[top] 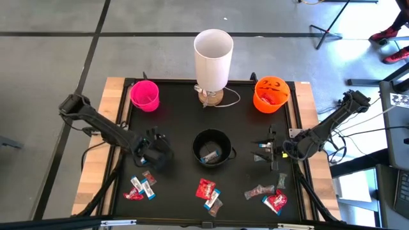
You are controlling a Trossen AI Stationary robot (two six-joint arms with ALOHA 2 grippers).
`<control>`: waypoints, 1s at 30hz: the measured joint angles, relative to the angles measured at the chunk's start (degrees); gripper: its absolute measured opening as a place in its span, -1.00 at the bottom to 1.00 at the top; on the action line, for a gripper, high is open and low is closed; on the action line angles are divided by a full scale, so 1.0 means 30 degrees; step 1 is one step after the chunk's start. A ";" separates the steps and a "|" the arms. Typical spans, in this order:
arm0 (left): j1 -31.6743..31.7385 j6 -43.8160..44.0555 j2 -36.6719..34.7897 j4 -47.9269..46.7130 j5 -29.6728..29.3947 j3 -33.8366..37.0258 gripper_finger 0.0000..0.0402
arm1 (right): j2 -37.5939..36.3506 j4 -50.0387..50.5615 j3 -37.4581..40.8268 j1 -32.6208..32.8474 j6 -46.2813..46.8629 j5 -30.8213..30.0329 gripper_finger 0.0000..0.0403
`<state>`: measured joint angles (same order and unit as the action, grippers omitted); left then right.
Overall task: Sort candy
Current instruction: Put the red candy pack into the orange bucket
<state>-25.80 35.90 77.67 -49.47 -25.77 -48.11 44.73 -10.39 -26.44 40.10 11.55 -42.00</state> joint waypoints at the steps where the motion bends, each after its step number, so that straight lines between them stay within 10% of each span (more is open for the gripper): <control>1: 0.0006 0.0000 0.0246 0.0000 0.0004 0.0006 0.17 | 0.0003 0.0007 0.0000 0.0000 0.0000 -0.0007 -0.08; 30: 0.1814 -0.0168 0.5269 -0.1188 -0.0002 0.0020 -0.10 | 0.0007 0.0095 0.0000 0.0000 0.0220 0.0000 -0.08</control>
<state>-20.36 35.40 93.47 -53.04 -25.78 -48.05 44.75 -10.11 -26.44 40.10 12.21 -42.00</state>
